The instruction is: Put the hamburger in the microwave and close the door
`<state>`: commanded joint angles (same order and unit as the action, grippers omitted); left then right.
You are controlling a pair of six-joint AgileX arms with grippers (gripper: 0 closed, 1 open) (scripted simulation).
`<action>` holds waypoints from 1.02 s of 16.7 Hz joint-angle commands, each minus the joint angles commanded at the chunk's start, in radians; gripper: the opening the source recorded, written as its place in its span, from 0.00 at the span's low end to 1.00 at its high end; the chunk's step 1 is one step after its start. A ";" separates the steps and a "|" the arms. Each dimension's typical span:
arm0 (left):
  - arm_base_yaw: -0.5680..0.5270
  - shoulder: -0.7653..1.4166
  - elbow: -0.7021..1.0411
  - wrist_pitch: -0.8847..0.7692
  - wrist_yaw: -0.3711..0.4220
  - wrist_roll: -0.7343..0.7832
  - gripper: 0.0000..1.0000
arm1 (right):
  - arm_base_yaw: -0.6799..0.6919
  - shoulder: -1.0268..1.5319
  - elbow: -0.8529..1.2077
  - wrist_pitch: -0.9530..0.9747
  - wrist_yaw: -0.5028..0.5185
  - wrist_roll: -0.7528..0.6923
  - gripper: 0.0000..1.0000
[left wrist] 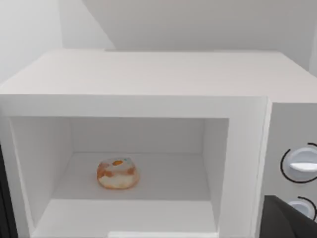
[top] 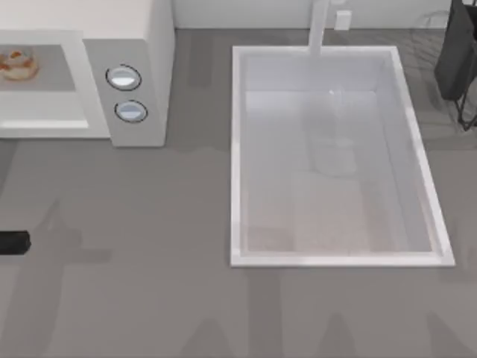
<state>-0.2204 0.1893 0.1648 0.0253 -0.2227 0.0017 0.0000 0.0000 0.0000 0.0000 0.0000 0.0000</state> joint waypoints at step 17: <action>0.612 0.811 0.638 -0.394 0.425 0.465 0.00 | 0.000 0.000 0.000 0.000 0.000 0.000 1.00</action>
<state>0.3918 1.0000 0.8027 -0.3686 0.2024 0.4665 0.0000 0.0000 0.0000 0.0000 0.0000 0.0000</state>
